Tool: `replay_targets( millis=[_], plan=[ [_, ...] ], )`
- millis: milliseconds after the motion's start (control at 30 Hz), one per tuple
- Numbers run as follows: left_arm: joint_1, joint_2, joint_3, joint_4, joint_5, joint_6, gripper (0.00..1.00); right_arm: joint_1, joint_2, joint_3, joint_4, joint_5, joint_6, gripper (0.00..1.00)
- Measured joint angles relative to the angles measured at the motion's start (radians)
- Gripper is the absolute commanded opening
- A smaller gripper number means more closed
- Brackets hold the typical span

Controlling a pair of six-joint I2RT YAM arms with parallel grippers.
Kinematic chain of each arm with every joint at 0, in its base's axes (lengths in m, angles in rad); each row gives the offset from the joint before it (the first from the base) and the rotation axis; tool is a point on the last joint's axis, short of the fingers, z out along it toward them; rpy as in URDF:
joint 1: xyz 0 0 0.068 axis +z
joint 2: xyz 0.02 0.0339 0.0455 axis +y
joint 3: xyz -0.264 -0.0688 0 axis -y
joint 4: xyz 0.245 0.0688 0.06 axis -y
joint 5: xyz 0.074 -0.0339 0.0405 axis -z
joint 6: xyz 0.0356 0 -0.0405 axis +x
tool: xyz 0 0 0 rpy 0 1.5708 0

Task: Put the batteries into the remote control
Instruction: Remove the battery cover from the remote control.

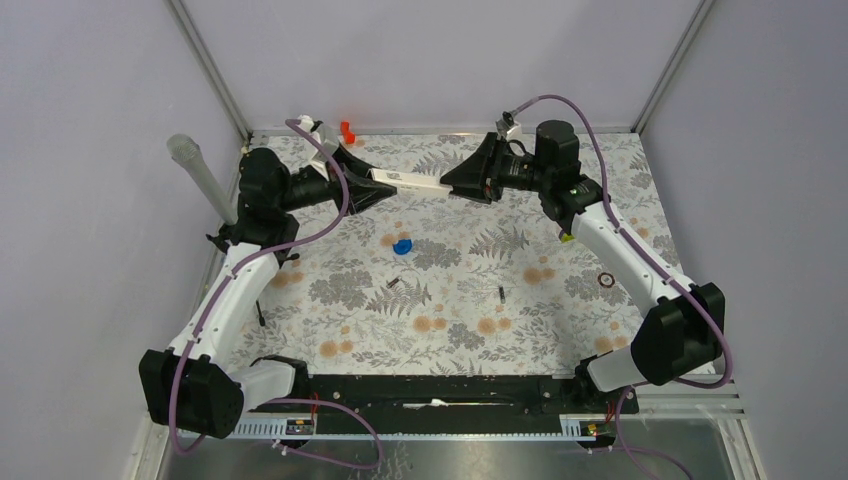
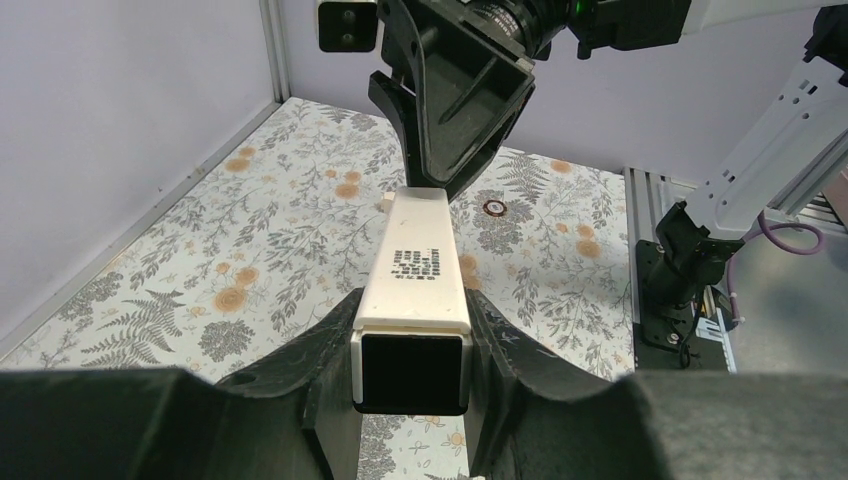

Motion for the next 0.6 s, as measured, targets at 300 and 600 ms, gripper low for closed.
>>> replay_targets(
  millis=[300,600],
  plan=[
    [0.002,-0.011,0.003,-0.019,-0.001,0.026,0.0,-0.004,0.003,0.0,-0.03,0.015,-0.012,0.26],
    [0.001,-0.018,0.034,-0.149,-0.008,0.132,0.0,-0.006,0.003,0.024,-0.108,0.037,-0.035,0.09]
  ],
)
